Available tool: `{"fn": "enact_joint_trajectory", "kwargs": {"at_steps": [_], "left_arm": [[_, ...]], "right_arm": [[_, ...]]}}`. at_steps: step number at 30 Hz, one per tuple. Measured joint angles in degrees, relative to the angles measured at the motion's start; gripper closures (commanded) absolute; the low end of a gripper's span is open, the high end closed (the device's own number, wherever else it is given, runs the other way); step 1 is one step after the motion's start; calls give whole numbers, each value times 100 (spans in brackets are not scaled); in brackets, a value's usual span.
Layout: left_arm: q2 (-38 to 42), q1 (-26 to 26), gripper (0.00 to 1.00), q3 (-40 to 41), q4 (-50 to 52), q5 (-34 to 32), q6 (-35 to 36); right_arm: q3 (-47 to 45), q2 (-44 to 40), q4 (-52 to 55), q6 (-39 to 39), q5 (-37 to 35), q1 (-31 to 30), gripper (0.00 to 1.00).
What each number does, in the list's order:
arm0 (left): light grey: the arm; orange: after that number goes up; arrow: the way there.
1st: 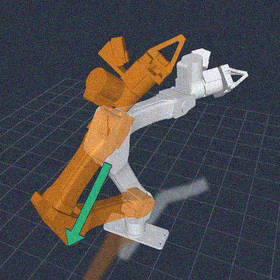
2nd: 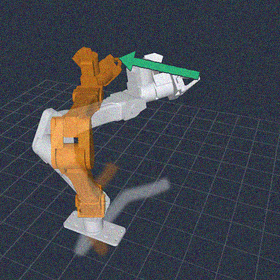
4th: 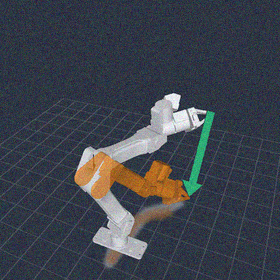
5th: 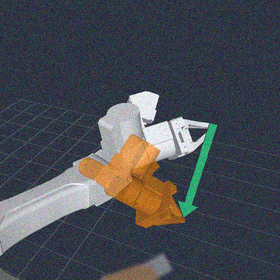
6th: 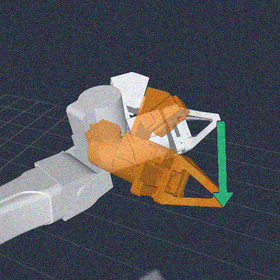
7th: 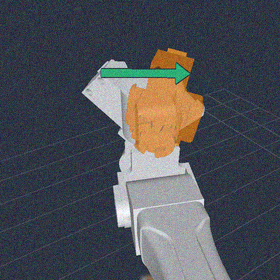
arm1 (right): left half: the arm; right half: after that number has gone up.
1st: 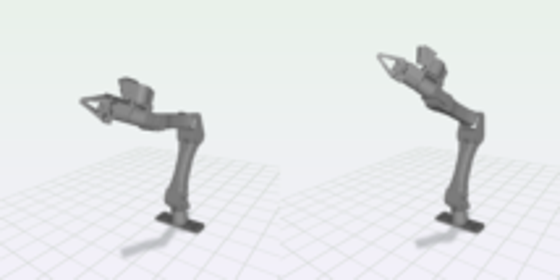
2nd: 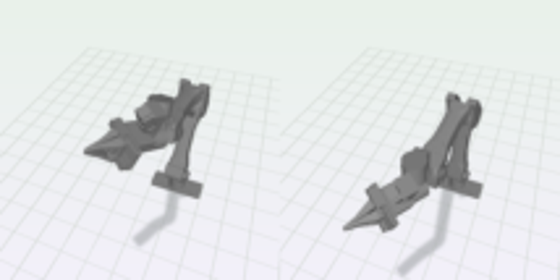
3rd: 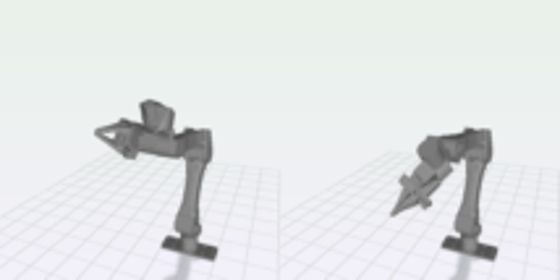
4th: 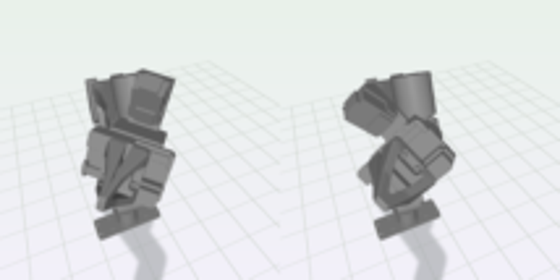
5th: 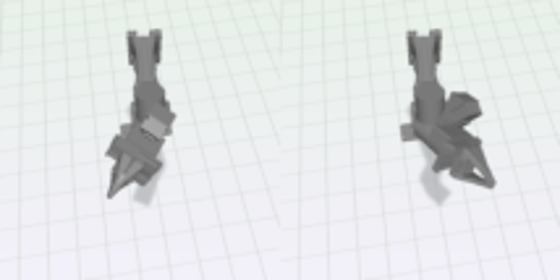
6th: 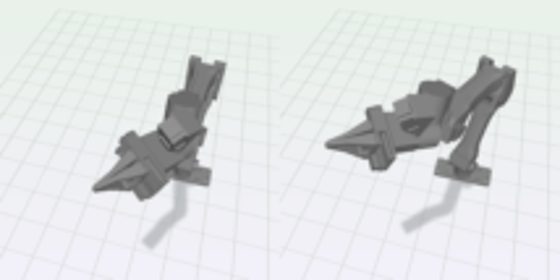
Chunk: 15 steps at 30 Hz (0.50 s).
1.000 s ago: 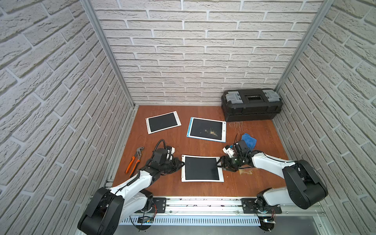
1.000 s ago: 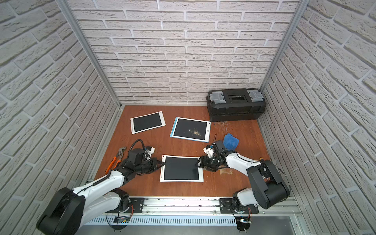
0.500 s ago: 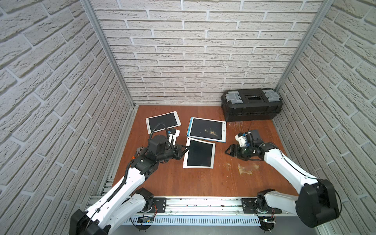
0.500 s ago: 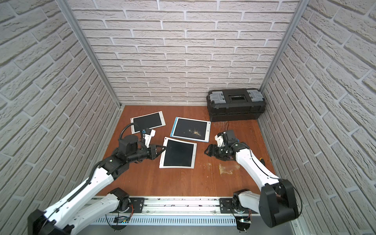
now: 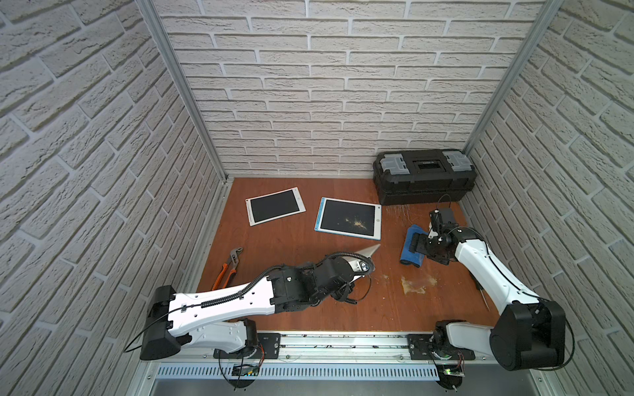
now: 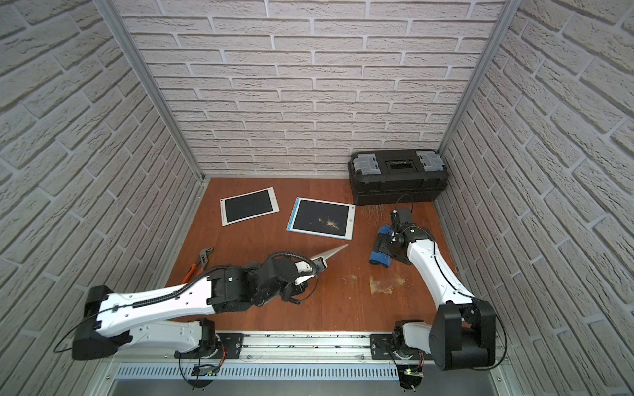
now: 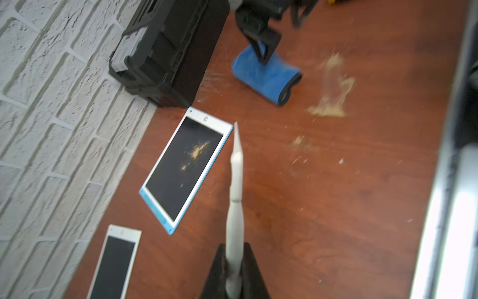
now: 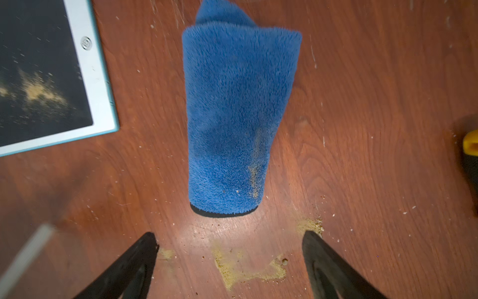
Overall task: Wipe the drawing tablet
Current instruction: Adjust the drawing tablet at the center of the board.
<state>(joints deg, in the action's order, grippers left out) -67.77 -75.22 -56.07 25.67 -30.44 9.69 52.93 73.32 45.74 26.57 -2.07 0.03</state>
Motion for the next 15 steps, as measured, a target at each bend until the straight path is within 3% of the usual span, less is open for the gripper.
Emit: {"fn": "enact_joint_trajectory", "kwargs": {"at_steps": [5,10,15], "left_arm": [[105,-92,100,407,142,-638,535],[533,-284,100,595,68,-595,837],[1169,-905,100,1510,-417,-479,1504]], "right_arm": [[-35,15,-44,9,-68,15,9],[81,564,-59,160,-299,48,6],[245,1307,-170,372,-424,68,7]]}}
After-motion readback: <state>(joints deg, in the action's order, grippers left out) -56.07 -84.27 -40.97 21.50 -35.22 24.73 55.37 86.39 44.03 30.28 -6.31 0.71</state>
